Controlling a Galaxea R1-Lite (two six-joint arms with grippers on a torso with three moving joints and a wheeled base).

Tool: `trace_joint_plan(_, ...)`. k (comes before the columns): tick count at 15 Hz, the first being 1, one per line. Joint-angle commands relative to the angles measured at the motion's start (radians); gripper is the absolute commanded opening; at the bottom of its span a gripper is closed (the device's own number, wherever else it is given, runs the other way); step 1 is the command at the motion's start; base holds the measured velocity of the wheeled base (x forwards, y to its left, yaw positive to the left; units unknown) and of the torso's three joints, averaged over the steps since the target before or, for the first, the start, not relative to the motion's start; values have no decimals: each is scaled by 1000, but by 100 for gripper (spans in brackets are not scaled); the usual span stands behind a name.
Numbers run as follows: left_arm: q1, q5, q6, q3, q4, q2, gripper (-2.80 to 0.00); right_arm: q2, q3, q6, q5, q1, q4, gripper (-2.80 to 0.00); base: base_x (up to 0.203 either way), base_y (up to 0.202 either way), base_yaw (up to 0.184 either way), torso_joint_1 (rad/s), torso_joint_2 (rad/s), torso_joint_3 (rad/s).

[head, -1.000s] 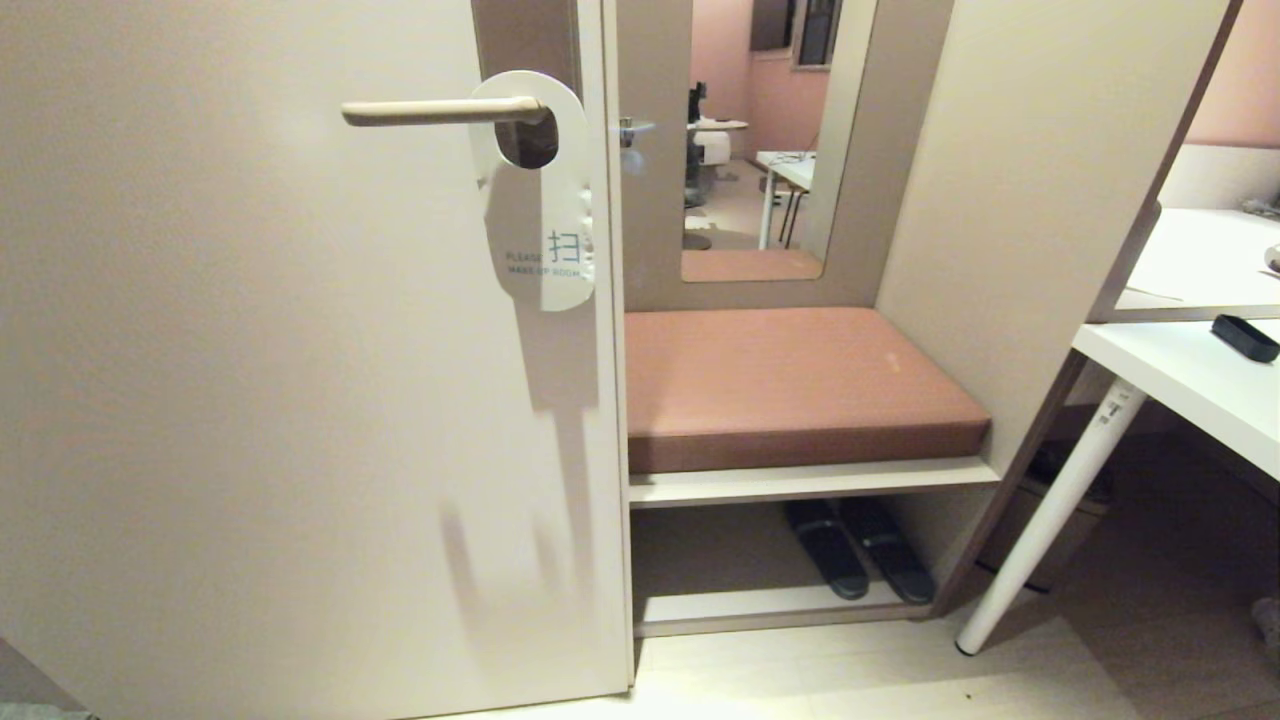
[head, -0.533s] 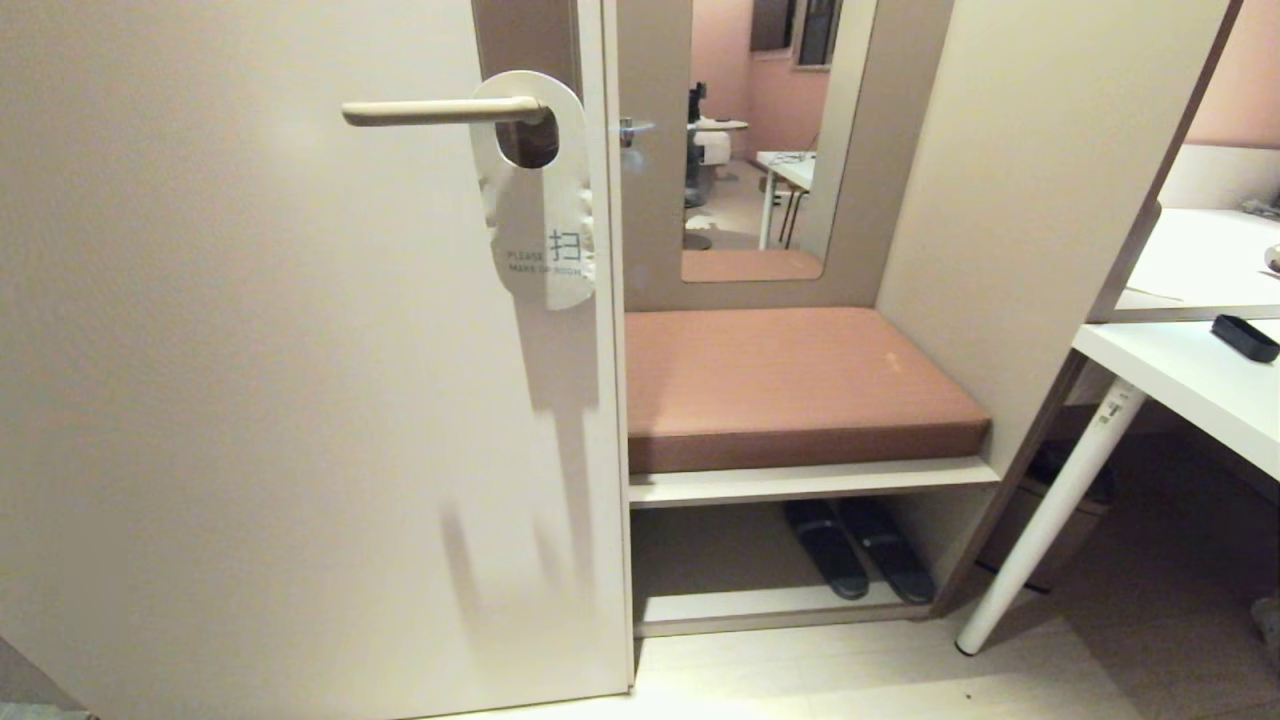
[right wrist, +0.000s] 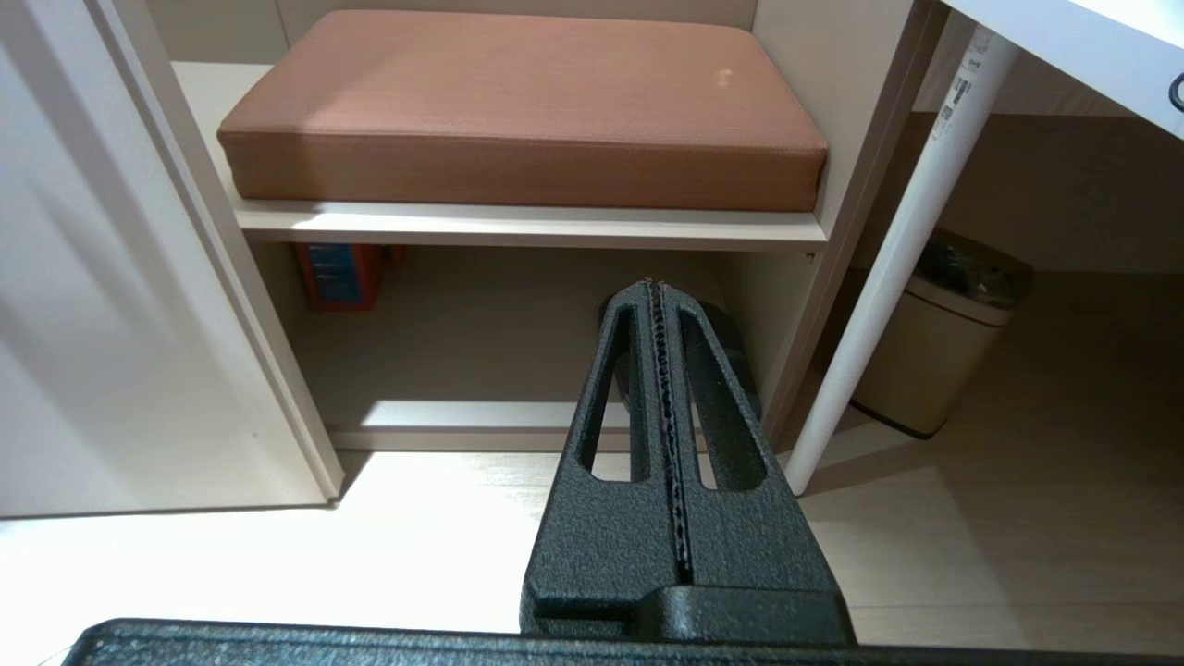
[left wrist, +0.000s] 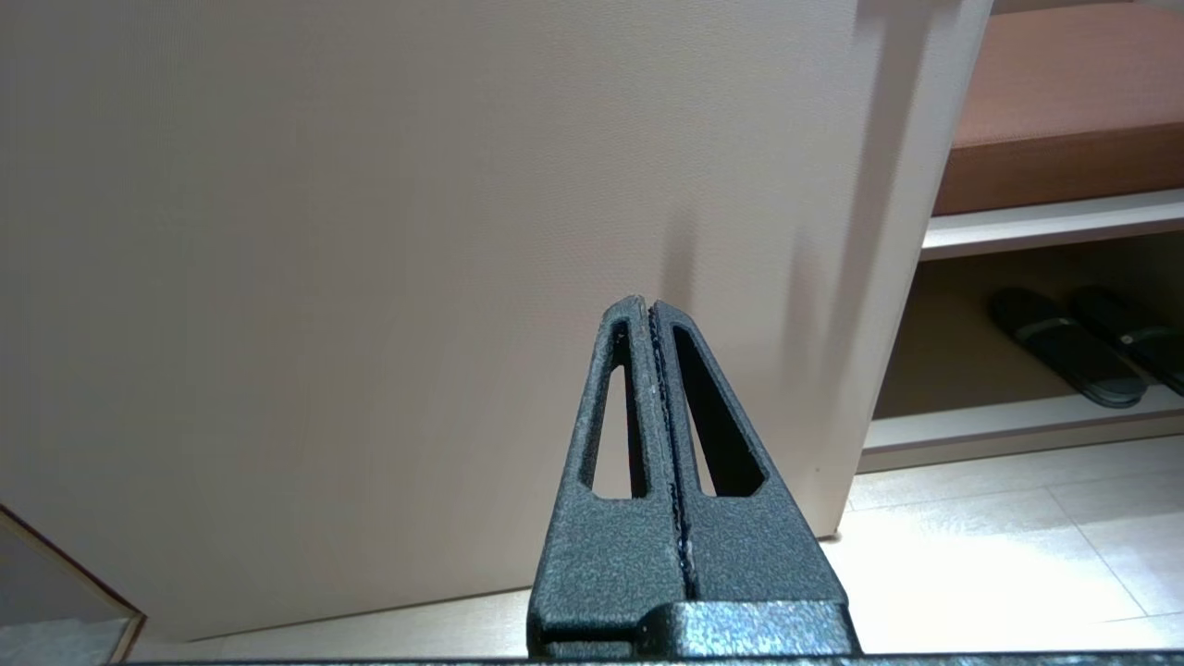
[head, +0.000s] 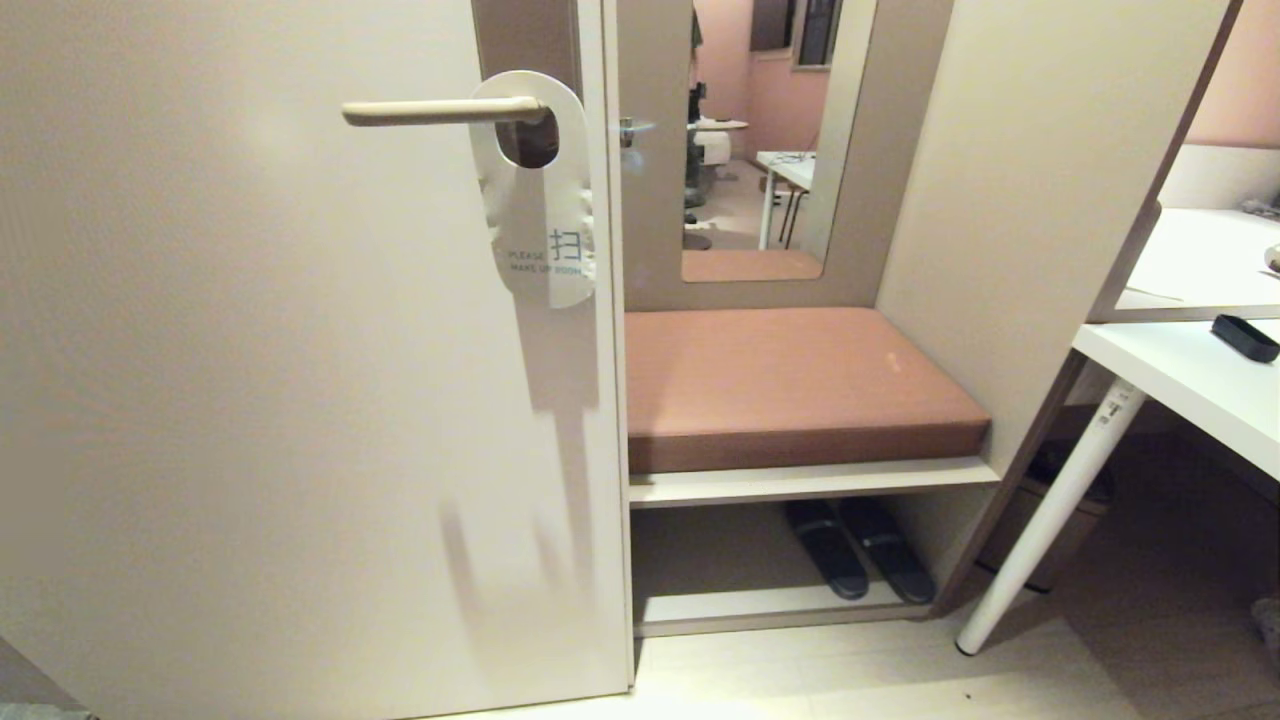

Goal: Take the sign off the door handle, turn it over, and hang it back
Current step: Take down the sign

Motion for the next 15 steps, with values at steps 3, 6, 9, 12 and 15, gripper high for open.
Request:
trace_joint_plan(3, 0, -1, 5, 0, -3, 0, -280, 1, 0, -1, 0, 0, 1, -280, 0, 0, 0, 0, 0, 0)
trace_joint_plan(6, 0, -7, 10, 0, -3, 0, -280, 1, 0, -1, 0, 0, 1, -280, 0, 0, 0, 0, 0, 0)
trace_joint_plan(9, 0, 2, -1, 0, -1, 0, -280, 1, 0, -1, 0, 0, -1, -280, 0, 0, 0, 0, 0, 0)
trace_joint_plan(12, 0, 3, -19, 0, -1, 0, -280, 1, 0, -1, 0, 0, 1, -280, 0, 0, 0, 0, 0, 0)
trace_joint_plan(15, 0, 6, -43, 0, -2, 0, -280, 1, -1, -1, 0, 0, 0, -280, 0, 0, 0, 0, 0, 0)
